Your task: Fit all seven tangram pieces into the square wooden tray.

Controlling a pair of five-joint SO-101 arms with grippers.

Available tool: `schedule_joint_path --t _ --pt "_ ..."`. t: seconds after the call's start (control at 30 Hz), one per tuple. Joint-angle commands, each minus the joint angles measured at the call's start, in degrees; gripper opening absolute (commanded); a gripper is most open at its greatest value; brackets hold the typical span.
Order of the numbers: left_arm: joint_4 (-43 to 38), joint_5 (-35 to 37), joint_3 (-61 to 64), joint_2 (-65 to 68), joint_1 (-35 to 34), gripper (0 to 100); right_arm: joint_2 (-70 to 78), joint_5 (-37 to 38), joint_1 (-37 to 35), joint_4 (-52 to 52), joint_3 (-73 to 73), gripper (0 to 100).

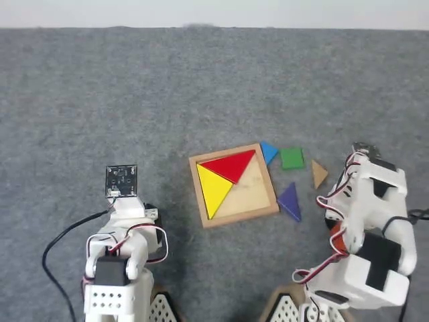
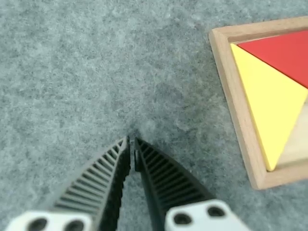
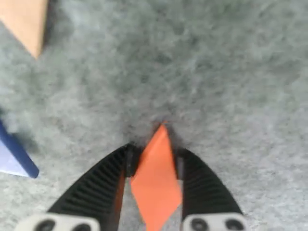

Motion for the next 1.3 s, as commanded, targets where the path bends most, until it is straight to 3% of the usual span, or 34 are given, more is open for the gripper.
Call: schedule_joint_path --t 0.0,0.23,0.3,0.47,0.73,0.9,1.07,1.27 --pt "0.09 -0.62 -0.66 -1.14 -0.35 1 -2.33 -1.67 -1.19 -1.98 -0.53 1.7" --pt "0.09 -0.62 -0.66 -1.14 -0.35 1 -12.7 -3.34 -1.01 4.0 -2.64 2.4" --pt "0.09 -0.62 -0.66 -1.14 -0.35 1 -14.55 -4.13 -0.92 7.6 -2.29 7.3" --pt "0.09 -0.62 -0.66 -1.14 -0.35 1 -17.45 2.55 -1.8 15.16 0.09 22.4" --pt "0.09 -0.62 -0.66 -1.14 -0.35 1 -14.81 7.21 -6.46 11.21 6.95 22.4" --pt "0.09 -0.62 -0.66 -1.14 -0.35 1 -7.96 1.85 -7.6 7.6 4.57 22.4" --pt "0.09 -0.62 -0.66 -1.14 -0.35 1 0.84 0.26 -14.37 6.55 3.6 22.1" --pt "0.09 -0.62 -0.66 -1.14 -0.35 1 3.03 0.18 -13.93 6.99 0.79 11.3"
